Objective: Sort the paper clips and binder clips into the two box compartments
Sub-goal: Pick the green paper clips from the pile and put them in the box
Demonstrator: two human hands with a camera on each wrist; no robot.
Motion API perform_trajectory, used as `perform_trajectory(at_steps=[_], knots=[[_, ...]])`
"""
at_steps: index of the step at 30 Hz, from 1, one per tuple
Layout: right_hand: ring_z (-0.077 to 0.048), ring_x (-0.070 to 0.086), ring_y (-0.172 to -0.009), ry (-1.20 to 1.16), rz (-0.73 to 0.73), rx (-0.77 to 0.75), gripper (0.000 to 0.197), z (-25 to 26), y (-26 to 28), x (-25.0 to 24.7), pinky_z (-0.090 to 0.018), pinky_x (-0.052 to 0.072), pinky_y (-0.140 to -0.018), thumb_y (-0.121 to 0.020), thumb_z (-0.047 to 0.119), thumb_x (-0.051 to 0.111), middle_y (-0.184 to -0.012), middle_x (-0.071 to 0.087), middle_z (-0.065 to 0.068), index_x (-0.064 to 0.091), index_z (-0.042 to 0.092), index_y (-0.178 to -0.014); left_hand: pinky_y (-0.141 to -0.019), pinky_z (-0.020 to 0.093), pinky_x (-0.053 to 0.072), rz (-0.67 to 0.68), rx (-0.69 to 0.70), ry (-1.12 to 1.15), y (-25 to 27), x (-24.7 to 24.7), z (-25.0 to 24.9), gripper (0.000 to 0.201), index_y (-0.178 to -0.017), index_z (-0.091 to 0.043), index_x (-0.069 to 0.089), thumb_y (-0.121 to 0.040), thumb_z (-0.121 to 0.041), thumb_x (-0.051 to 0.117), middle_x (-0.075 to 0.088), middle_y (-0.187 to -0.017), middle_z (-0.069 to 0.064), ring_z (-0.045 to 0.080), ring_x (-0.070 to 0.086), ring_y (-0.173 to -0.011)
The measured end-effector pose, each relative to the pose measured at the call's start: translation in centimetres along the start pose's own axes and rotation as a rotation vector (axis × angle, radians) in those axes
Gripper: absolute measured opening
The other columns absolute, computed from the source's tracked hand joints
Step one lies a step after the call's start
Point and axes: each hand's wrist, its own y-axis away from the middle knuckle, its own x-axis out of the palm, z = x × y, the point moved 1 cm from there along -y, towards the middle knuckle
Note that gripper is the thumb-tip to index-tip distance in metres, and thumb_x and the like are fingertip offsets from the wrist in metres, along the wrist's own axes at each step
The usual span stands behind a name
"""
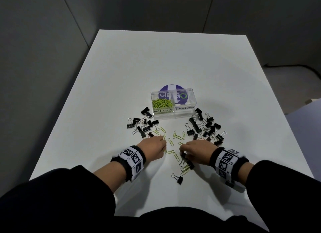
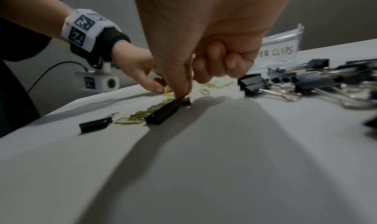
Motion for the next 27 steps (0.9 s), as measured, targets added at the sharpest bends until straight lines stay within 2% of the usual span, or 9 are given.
perform_trajectory(at_steps=[5, 9, 13, 16, 18, 20, 22, 24, 27], knots=[[-0.022, 0.057, -0.102, -0.071, -0.063, 0.109, 0.027, -1.7, 1.3, -0.4, -0.029, 0.042, -0.076, -0.095, 0.027, 0.044, -0.116, 0.06, -0.003, 0.046, 0.016, -0.12, -0.075, 0.024, 0.037, -0.023, 0.037, 0.133, 0.3, 0.1, 0.6, 0.017, -0.098, -0.004, 0.056, -0.088, -0.011, 0.045, 0.055, -0.105, 0.011, 0.024, 0.053, -0.096], [-0.021, 0.058, -0.102, -0.059, -0.112, 0.013, 0.036, -1.0, 2.5, -0.3, -0.028, 0.043, -0.077, -0.093, 0.039, 0.043, -0.116, 0.06, -0.001, 0.046, 0.017, -0.122, -0.072, 0.023, 0.037, -0.006, 0.002, 0.188, 0.2, -0.5, 0.7, 0.015, -0.099, -0.008, 0.054, -0.09, -0.013, 0.045, 0.061, -0.106, 0.008, 0.02, 0.052, -0.086], [-0.023, 0.056, -0.103, -0.061, 0.062, -0.002, 0.045, -0.4, 2.8, 1.0, -0.033, 0.046, -0.081, -0.084, 0.044, 0.057, -0.116, 0.058, -0.001, 0.045, 0.018, -0.118, -0.089, 0.029, 0.043, 0.016, 0.005, 0.209, -0.1, -0.5, 0.3, 0.03, -0.121, -0.013, 0.052, -0.095, -0.014, 0.038, 0.059, -0.121, 0.005, 0.023, 0.056, -0.109], [-0.026, 0.058, -0.099, -0.075, 0.073, 0.085, 0.042, -0.6, 2.9, 1.5, -0.034, 0.047, -0.079, -0.084, 0.04, 0.057, -0.114, 0.06, -0.003, 0.046, 0.015, -0.115, -0.093, 0.029, 0.042, 0.003, -0.005, 0.236, -0.3, -0.3, 0.0, 0.031, -0.12, -0.012, 0.055, -0.095, -0.012, 0.037, 0.058, -0.125, 0.006, 0.021, 0.054, -0.112], [-0.027, 0.059, -0.098, -0.077, 0.057, 0.107, 0.04, -0.6, 2.9, 1.5, -0.035, 0.047, -0.078, -0.084, 0.039, 0.056, -0.113, 0.061, -0.005, 0.047, 0.013, -0.113, -0.086, 0.026, 0.042, -0.011, -0.025, 0.262, -0.4, -0.3, -0.3, 0.027, -0.114, -0.01, 0.056, -0.094, -0.012, 0.038, 0.06, -0.118, 0.006, 0.02, 0.056, -0.104], [-0.027, 0.059, -0.1, -0.071, 0.005, 0.096, 0.04, -0.8, 2.9, 1.0, -0.033, 0.046, -0.079, -0.085, 0.039, 0.055, -0.115, 0.061, -0.004, 0.047, 0.013, -0.115, -0.074, 0.024, 0.039, -0.023, -0.039, 0.287, -0.4, -0.4, -0.5, 0.02, -0.103, -0.009, 0.055, -0.093, -0.012, 0.039, 0.059, -0.102, 0.006, 0.018, 0.052, -0.088], [-0.024, 0.058, -0.104, -0.051, -0.085, 0.076, 0.041, -0.9, 2.7, 0.1, -0.03, 0.044, -0.079, -0.088, 0.038, 0.054, -0.118, 0.06, -0.002, 0.046, 0.014, -0.119, -0.065, 0.025, 0.034, -0.029, -0.055, 0.332, -0.5, -0.4, -0.7, 0.011, -0.09, -0.011, 0.05, -0.092, -0.014, 0.039, 0.053, -0.087, 0.002, 0.017, 0.046, -0.077], [-0.023, 0.058, -0.105, -0.02, -0.129, 0.062, 0.041, -0.9, 2.5, -0.5, -0.029, 0.043, -0.079, -0.089, 0.037, 0.054, -0.119, 0.06, -0.001, 0.045, 0.014, -0.121, -0.056, 0.025, 0.031, -0.024, -0.079, 0.332, -0.6, -0.2, -0.6, 0.014, -0.084, -0.013, 0.044, -0.094, -0.023, 0.042, 0.046, -0.075, -0.003, 0.016, 0.043, -0.069], [-0.022, 0.06, -0.102, -0.037, -0.189, 0.15, 0.038, -1.6, 2.4, -0.9, -0.025, 0.04, -0.074, -0.089, 0.037, 0.054, -0.114, 0.063, -0.001, 0.046, 0.016, -0.119, -0.057, 0.025, 0.03, -0.016, -0.099, 0.27, -0.7, 0.0, -0.6, 0.025, -0.083, -0.013, 0.042, -0.096, -0.034, 0.042, 0.04, -0.069, -0.006, 0.015, 0.04, -0.066]])
